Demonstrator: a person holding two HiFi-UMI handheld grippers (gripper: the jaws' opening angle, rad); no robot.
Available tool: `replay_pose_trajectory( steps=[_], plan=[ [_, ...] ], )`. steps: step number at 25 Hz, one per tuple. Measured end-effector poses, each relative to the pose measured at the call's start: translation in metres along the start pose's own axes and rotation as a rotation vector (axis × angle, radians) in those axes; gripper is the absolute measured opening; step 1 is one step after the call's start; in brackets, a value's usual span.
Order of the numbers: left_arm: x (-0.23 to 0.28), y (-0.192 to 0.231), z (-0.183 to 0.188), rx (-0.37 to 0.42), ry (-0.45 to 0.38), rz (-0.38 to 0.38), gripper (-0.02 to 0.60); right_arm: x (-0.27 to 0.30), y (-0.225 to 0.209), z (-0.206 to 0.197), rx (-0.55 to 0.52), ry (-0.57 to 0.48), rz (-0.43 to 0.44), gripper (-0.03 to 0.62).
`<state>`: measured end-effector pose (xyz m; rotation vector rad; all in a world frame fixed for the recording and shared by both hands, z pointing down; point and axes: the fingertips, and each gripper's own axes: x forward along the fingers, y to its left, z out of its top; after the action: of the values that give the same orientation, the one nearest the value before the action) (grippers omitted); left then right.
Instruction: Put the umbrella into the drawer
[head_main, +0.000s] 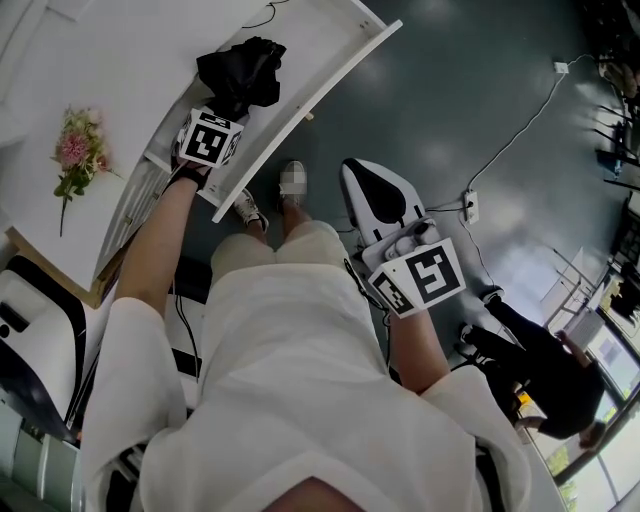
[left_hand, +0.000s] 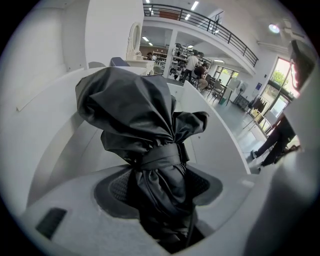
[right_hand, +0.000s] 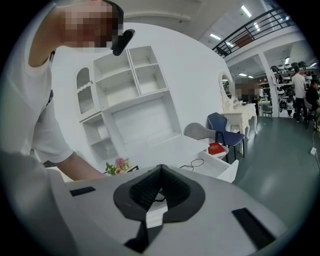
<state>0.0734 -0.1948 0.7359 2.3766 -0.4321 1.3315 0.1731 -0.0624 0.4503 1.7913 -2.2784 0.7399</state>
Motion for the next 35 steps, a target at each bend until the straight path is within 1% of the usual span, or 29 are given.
replay_pose_trajectory(
  steps=[4, 10, 13, 17, 24, 27, 29, 33, 35],
  plan=[
    [0.014, -0.001, -0.001, 0.013, 0.014, -0.003, 0.259, -0.003, -0.007, -0.005, 0.015, 0.010, -0.014, 0.000],
    [0.028, -0.003, -0.003, 0.066, 0.060, 0.001, 0.259, -0.005, -0.018, -0.013, 0.051, 0.018, -0.038, 0.000],
    [0.033, 0.001, -0.005, 0.084, 0.057, 0.011, 0.262, -0.008, -0.021, -0.019, 0.080, 0.018, -0.048, 0.000],
    [0.041, 0.002, -0.005, 0.086, 0.060, 0.022, 0.267, -0.010, -0.025, -0.028, 0.095, 0.027, -0.057, 0.000],
    [0.056, 0.005, -0.014, 0.068, 0.081, 0.051, 0.284, -0.018, -0.038, -0.022, 0.096, -0.003, -0.078, 0.000],
    [0.059, 0.005, -0.016, 0.086, 0.093, 0.046, 0.302, -0.022, -0.042, -0.022, 0.098, -0.002, -0.085, 0.000],
    [0.058, 0.005, -0.015, 0.095, 0.078, 0.047, 0.302, -0.025, -0.043, -0.024, 0.097, 0.003, -0.086, 0.000],
    [0.057, 0.005, -0.015, 0.096, 0.008, 0.052, 0.302, -0.030, -0.045, -0.025, 0.091, 0.008, -0.084, 0.000],
    [0.058, 0.005, -0.015, 0.100, 0.003, 0.042, 0.298, -0.033, -0.044, -0.025, 0.087, 0.010, -0.078, 0.000]
  ],
)
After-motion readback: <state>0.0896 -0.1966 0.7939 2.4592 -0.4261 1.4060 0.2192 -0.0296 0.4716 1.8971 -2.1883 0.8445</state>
